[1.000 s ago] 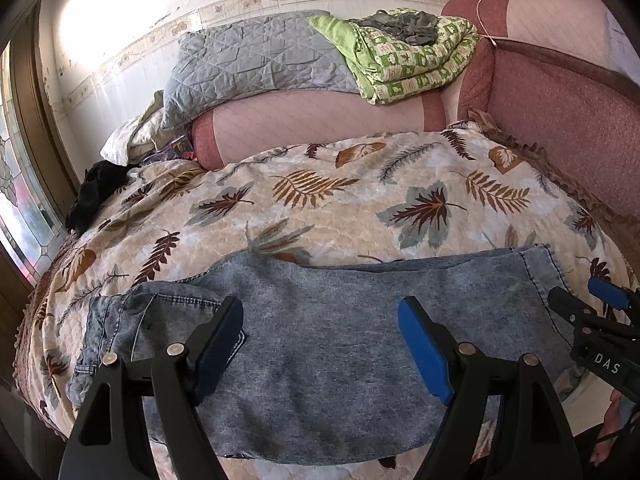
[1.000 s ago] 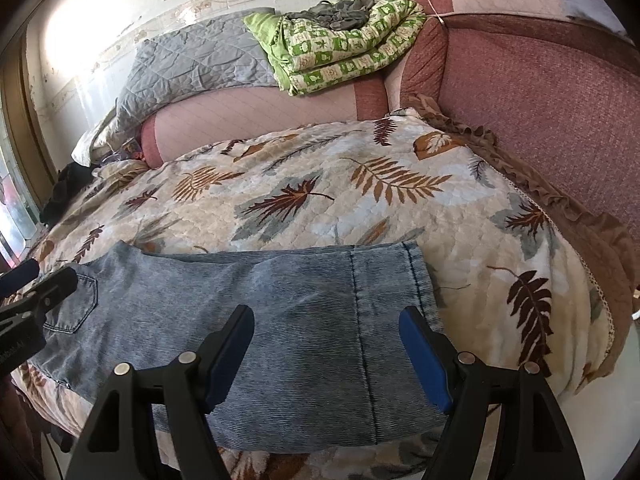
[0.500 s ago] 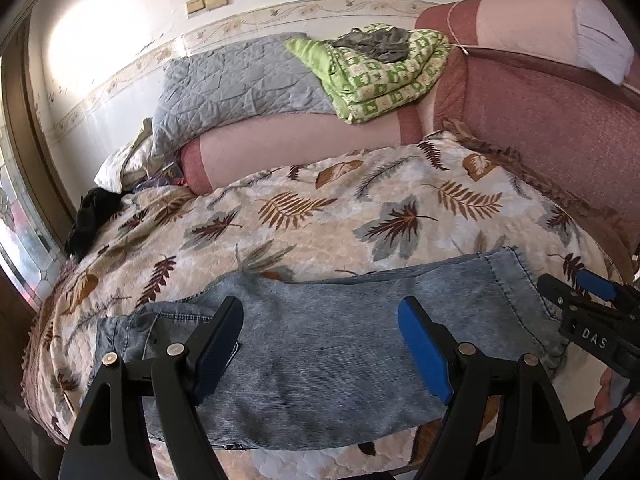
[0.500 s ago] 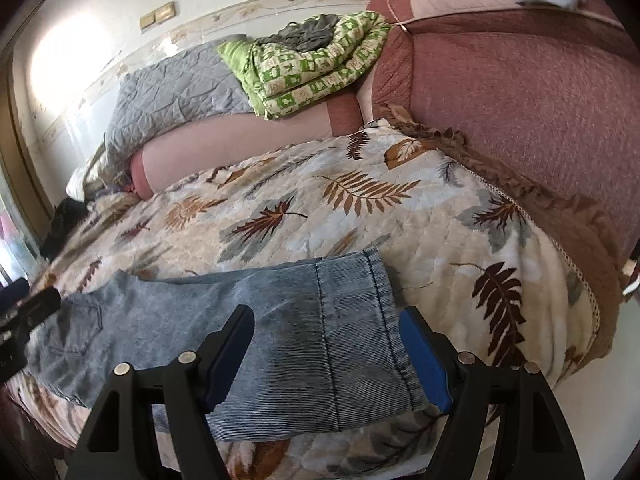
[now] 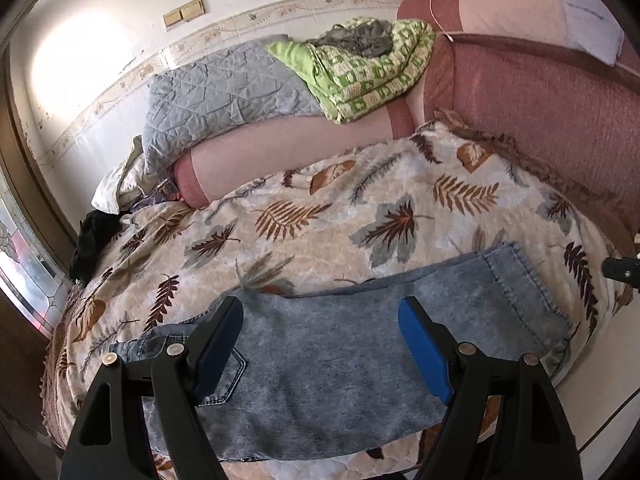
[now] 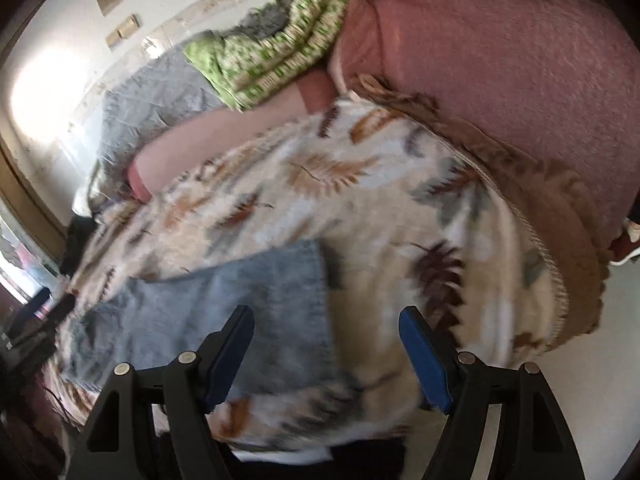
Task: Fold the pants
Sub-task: 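Roll and move the right tool down to the jeans leg hem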
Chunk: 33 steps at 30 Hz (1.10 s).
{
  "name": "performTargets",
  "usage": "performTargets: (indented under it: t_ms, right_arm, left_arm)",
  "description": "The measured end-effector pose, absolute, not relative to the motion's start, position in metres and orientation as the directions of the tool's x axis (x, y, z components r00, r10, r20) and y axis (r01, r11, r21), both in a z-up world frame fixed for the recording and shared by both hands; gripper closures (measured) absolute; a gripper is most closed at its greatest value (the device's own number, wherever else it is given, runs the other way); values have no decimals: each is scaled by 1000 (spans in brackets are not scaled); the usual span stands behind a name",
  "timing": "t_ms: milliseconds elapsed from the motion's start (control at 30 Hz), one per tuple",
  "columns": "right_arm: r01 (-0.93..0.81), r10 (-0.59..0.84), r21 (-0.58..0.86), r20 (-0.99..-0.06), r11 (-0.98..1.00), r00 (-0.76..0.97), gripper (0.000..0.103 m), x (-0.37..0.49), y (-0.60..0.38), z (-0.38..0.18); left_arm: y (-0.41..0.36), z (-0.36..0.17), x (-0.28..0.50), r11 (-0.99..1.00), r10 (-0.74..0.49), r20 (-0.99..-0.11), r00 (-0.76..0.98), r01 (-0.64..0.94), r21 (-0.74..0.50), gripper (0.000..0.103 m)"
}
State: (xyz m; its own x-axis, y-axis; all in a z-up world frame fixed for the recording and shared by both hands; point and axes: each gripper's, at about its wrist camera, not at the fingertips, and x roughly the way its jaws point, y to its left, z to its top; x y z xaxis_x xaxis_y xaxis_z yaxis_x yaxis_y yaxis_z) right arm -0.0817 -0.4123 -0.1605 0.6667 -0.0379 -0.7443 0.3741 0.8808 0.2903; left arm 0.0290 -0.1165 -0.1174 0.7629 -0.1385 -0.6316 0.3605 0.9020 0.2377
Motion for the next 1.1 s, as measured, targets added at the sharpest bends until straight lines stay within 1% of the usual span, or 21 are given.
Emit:
performTargets:
  t_ms: [100, 267, 333, 533, 633, 800, 1100]
  right_arm:
    - [393, -6, 341, -748, 854, 663, 25, -95, -428, -175]
    - [404, 51, 441, -724, 801, 688, 25, -106, -441, -198]
    - [378, 111, 505, -700, 776, 706, 25, -105, -438, -206]
    - [327, 170, 565, -654, 757, 737, 25, -100, -423, -216]
    - [320, 178, 555, -665, 767, 726, 25, -95, -416, -223]
    - [318, 206, 584, -658, 746, 724, 25, -92, -414, -235]
    - [317, 202, 567, -671, 760, 713, 25, -86, -412, -236]
  left_arm:
    - [-114, -124, 30, 898, -127, -652, 748, 366, 245, 22]
    - [-114, -136, 32, 892, -102, -675, 730, 368, 263, 22]
    - [-116, -141, 32, 889, -98, -684, 723, 372, 266, 22]
    - [-121, -156, 34, 882, -90, -708, 701, 387, 270, 22]
    - [-124, -162, 37, 878, -85, -714, 695, 392, 276, 22]
    - [-123, -167, 43, 880, -81, -711, 698, 385, 278, 22]
    - [-119, -162, 43, 888, -99, -695, 712, 379, 262, 22]
